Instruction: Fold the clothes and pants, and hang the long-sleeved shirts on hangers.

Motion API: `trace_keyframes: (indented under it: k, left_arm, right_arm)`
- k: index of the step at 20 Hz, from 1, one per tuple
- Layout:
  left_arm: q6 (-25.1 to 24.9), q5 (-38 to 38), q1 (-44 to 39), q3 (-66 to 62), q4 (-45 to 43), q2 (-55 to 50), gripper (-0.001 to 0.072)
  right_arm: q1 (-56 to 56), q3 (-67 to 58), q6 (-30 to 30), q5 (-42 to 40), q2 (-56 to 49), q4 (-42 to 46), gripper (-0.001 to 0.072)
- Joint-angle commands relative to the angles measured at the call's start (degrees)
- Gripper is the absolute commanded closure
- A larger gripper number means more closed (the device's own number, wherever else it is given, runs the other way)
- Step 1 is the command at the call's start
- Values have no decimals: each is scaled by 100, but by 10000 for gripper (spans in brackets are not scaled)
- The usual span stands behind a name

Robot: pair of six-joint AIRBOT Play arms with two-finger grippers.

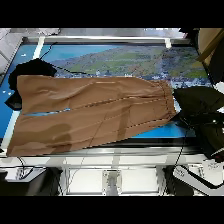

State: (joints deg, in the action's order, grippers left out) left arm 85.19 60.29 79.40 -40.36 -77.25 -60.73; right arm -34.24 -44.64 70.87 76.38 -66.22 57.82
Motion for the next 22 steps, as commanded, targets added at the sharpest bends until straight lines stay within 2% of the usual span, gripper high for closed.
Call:
trace_keyframes:
  k: [1, 4, 10, 14, 22]
  left_arm:
    - [-463, -120, -35, -7, 1217, -433, 19]
    - [-315, -15, -236, -7, 1217, -817, 19]
    - [-317, 212, -232, -20, 1038, -852, 20]
    - [-111, 568, -214, -328, 420, -852, 20]
    - [-50, 365, -326, -354, 483, -1200, 21]
  right_arm:
    - [0, 2, -2, -197, 4, -4, 231]
    - [0, 2, 2, -87, 4, -70, 231]
    - [0, 2, 22, 63, 4, -105, 231]
    - [0, 2, 17, 79, 4, -83, 231]
    - [0, 2, 17, -92, 4, -83, 231]
